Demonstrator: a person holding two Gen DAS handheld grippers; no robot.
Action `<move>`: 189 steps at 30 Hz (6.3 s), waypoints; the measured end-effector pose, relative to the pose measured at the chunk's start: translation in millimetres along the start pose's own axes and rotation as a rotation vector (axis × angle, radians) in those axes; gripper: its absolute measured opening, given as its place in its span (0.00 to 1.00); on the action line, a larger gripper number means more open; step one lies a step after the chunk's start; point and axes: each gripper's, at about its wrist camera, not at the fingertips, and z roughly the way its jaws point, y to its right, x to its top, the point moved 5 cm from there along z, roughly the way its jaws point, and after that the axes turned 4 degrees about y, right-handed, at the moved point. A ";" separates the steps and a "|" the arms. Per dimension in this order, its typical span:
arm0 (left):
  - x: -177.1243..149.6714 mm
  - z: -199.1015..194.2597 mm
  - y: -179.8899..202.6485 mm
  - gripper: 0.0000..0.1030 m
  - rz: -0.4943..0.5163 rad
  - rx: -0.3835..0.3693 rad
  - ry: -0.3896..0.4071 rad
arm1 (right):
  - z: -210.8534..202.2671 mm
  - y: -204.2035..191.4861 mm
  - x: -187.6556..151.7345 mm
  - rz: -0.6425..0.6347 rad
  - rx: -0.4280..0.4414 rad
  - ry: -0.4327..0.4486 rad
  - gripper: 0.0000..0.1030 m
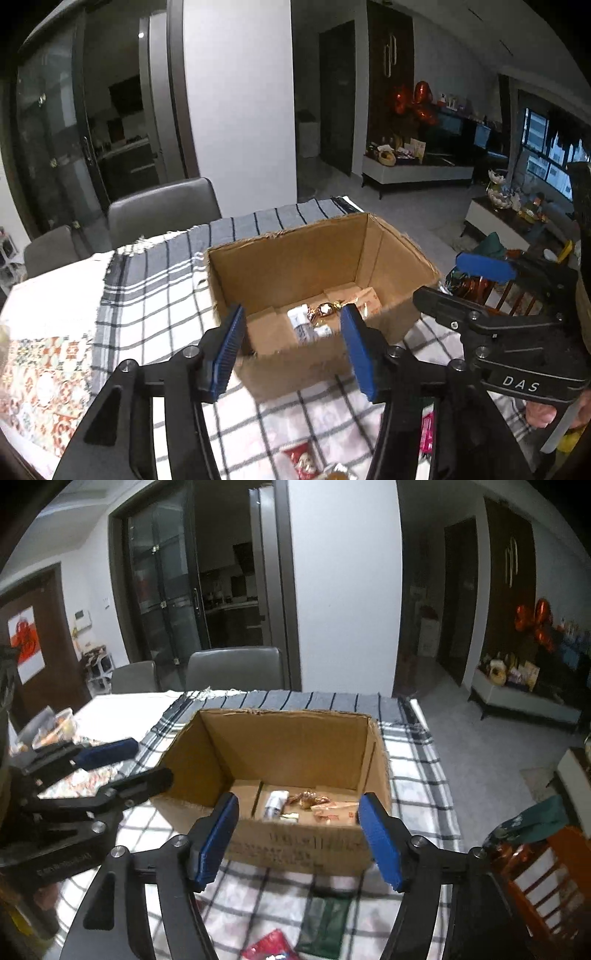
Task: Organize snacks
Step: 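Move both tools back out of the box toward the table snacks, then grasp the round orange candy with the left tool while the right grasps the pink packet, then carry the orange candy and pink packet into the box and open both tools, then move both tools back to the snacks left on the table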
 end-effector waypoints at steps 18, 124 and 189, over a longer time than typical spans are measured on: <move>-83.7 -51.8 23.4 0.54 0.000 0.005 0.017 | -52.9 -12.9 -75.9 0.015 -0.006 0.015 0.70; -47.3 -53.6 32.6 0.24 -0.038 -0.085 0.133 | -48.8 -21.9 -55.6 0.052 0.128 0.060 0.37; -108.3 -33.0 19.6 0.52 -0.011 0.053 -0.017 | -42.4 9.0 -96.6 0.082 -0.083 0.003 0.51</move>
